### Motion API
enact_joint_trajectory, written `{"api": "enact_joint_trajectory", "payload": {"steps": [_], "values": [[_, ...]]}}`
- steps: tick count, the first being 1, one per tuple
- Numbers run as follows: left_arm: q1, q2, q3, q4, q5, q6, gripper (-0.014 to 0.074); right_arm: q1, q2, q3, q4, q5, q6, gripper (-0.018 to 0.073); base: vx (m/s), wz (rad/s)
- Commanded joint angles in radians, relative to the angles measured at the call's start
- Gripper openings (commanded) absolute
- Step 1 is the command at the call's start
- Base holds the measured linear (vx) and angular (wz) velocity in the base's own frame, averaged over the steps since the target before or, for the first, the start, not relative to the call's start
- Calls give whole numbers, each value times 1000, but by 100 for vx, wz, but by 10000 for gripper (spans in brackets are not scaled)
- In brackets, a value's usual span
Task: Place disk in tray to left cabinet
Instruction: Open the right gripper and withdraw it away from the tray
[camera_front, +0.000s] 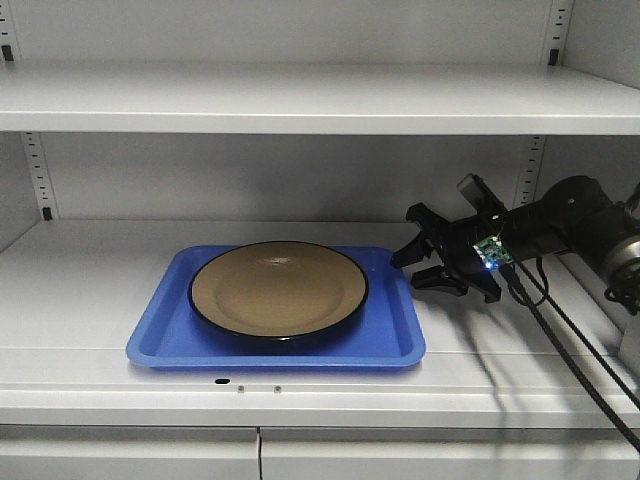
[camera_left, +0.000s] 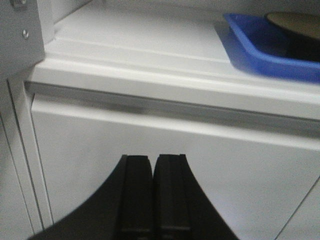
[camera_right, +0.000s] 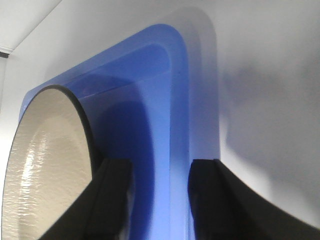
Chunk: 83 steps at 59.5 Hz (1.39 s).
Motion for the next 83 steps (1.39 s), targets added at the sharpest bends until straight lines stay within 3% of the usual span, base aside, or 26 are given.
{"api": "enact_joint_trajectory", "payload": {"steps": [1,8,19,29,83], "values": [[0,-51,55,13,-130,-4,-8,-3,-76,-33,48,-55,-6,353,0,0],[0,-128,136,17,-175,-4,-8,-3,-76,-33,48,-55,-6,353,0,0],[-38,-320,136,65,-91,-4,-8,-3,-76,-33,48,-55,-6,353,0,0],[-83,-298,136,68,-104,-4,-7,-3,-73,-33,45,-53,-6,353,0,0],[-82,-299,136,68,-104,-4,-6,-3,-72,-33,45,-51,-6,353,0,0]]}}
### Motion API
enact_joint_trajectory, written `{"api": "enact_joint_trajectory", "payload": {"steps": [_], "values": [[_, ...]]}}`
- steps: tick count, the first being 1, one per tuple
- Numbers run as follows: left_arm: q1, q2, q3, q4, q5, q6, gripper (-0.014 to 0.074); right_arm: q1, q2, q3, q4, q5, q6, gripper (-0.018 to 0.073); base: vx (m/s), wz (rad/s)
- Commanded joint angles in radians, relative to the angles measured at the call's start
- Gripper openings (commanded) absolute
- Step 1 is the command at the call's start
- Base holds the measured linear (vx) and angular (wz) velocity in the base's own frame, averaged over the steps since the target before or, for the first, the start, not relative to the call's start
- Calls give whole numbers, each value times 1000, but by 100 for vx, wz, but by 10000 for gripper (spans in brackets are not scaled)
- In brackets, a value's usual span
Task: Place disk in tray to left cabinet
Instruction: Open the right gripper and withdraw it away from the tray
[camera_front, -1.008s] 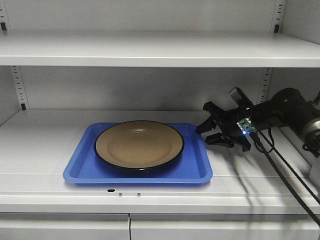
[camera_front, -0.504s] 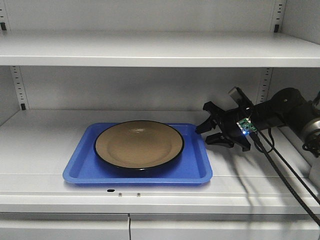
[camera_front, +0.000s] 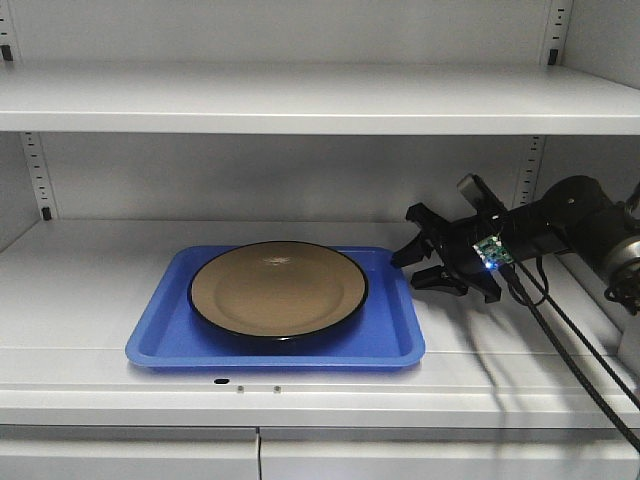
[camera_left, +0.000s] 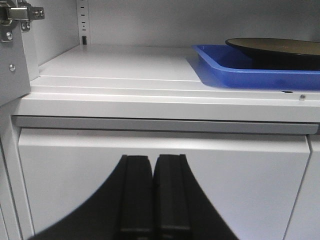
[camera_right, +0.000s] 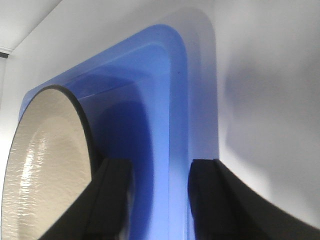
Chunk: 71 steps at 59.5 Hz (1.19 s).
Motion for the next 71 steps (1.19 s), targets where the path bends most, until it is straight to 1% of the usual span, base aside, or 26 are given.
{"api": "enact_joint_trajectory", "payload": {"steps": [1,16,25,29,35,45,56,63,71], "values": [[-6,-5,19,0,-81,-4,-6,-3,-72,-32,45,-51,-6,353,0,0],[-6,-5,19,0,-81,-4,-6,-3,-84,-32,47,-31,-6,353,0,0],[-6,-5,19,0,-81,-4,-6,-3,-115,-28,10,15,-6,347,0,0],[-6,-5,19,0,-81,-4,-6,-3,-143,1,-13,13,-6,334,0,0],[-6,-5,19,0,-81,-4,-6,-3,-200,78,-8,-10,-6,307,0,0],[-6,-5,19,0,-81,-4,-6,-3,-371,361,-22,-133,-18,246,0,0],[-6,-5,19,0,-81,-4,-6,-3,-609,721,-77,-285,-36,193,0,0],[-6,-5,19,0,-81,-4,-6,-3,-782,953,-149,-369,-39,158,0,0],[-6,-5,19,0,-81,-4,-6,-3,-985,1188,-225,-399,-39,112,0,0]]}}
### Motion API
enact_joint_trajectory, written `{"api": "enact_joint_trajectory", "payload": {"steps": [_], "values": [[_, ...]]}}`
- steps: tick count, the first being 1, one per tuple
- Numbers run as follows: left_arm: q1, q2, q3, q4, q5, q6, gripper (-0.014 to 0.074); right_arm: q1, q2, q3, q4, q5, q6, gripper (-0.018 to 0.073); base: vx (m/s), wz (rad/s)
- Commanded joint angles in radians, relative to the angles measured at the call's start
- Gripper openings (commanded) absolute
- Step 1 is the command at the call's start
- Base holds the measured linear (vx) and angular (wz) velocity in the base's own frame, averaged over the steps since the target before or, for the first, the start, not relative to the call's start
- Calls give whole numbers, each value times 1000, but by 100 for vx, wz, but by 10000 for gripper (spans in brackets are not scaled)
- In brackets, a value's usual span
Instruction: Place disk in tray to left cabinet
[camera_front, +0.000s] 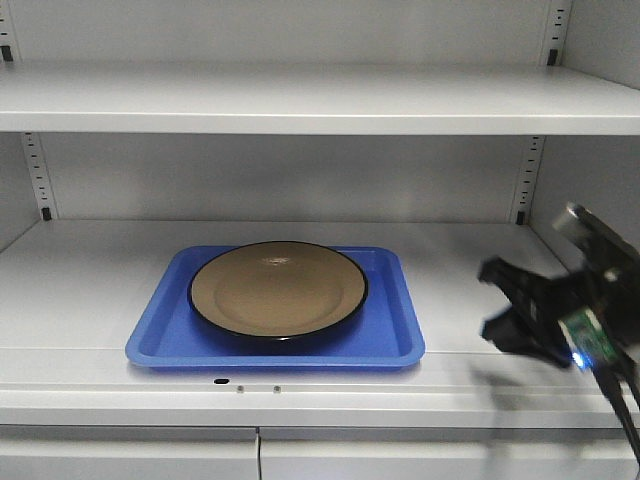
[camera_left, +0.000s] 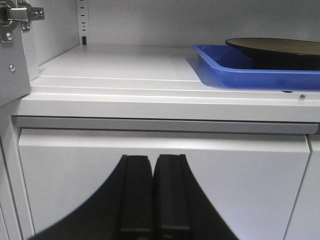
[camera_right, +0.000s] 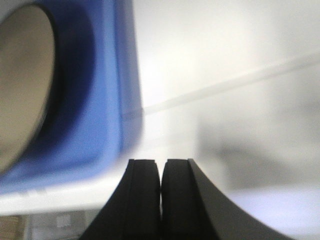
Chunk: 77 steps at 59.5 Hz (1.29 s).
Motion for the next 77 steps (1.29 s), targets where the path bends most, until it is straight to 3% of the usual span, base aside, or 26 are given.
{"api": "enact_joint_trajectory", "payload": {"steps": [1,17,30,43,50,61,65,77], "values": [[-6,-5,19,-1,-81,-4,-6,-3,-159,105,-33,-71,-15,108,0,0],[-6,-5,19,-1,-81,-4,-6,-3,-609,528,-226,-160,-11,19,0,0],[-6,-5,19,-1,-81,-4,-6,-3,-921,740,-267,-210,4,-10,0,0],[-6,-5,19,-1,-81,-4,-6,-3,-1024,880,-313,-271,4,-8,0,0],[-6,-5,19,-1,-81,-4,-6,-3,-1043,989,-376,-418,4,-8,0,0],[-6,-5,19,-1,-81,-4,-6,-3,-1095,1191,-571,-777,4,-8,0,0],[-6,-5,19,-1,-81,-4,-6,-4,-1115,1250,-585,-908,3,-6,0,0],[-6,-5,19,-1,-81,-4,-6,-48,-1275,1243,-603,-884,-3,-6,0,0]]}}
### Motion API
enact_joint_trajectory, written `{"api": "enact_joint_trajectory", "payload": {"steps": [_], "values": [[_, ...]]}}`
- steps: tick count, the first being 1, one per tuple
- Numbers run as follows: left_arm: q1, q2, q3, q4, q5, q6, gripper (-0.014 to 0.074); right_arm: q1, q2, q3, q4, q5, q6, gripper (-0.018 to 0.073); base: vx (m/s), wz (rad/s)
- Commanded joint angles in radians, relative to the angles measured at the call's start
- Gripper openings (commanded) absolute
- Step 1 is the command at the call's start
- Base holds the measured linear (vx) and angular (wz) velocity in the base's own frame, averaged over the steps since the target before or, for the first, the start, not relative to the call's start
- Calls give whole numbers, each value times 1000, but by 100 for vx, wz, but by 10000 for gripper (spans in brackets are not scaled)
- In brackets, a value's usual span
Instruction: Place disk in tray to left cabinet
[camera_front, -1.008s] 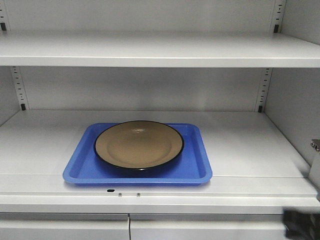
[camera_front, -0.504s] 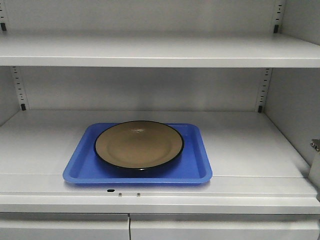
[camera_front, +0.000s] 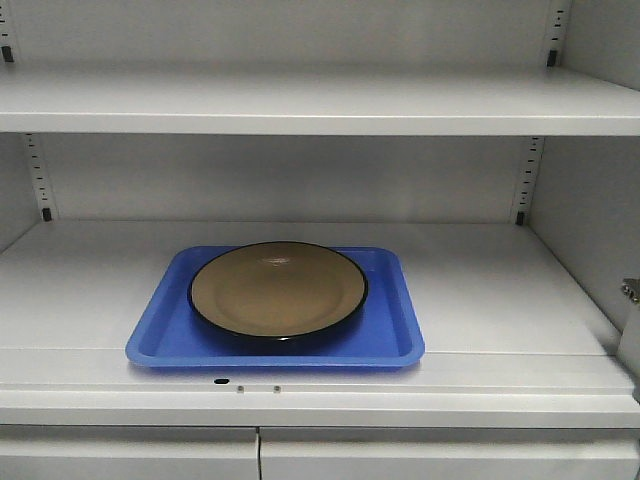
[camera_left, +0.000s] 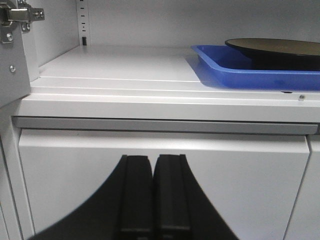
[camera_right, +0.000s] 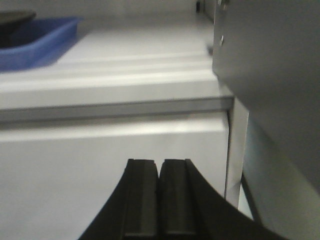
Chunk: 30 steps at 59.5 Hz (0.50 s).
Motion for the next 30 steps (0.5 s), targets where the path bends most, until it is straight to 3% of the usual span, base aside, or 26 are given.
{"api": "enact_joint_trajectory", "payload": {"steps": [1,10,30], "values": [[-6,-5,19,-1,-81,-4,-6,-29,-89,22,-18,-79,-10,-6,0,0],[-6,-5,19,-1,-81,-4,-6,-38,-290,22,-17,32,-10,-6,0,0],[-6,-6,19,-1,-82,-4,-6,43,-286,22,-4,75,-3,-6,0,0]]}}
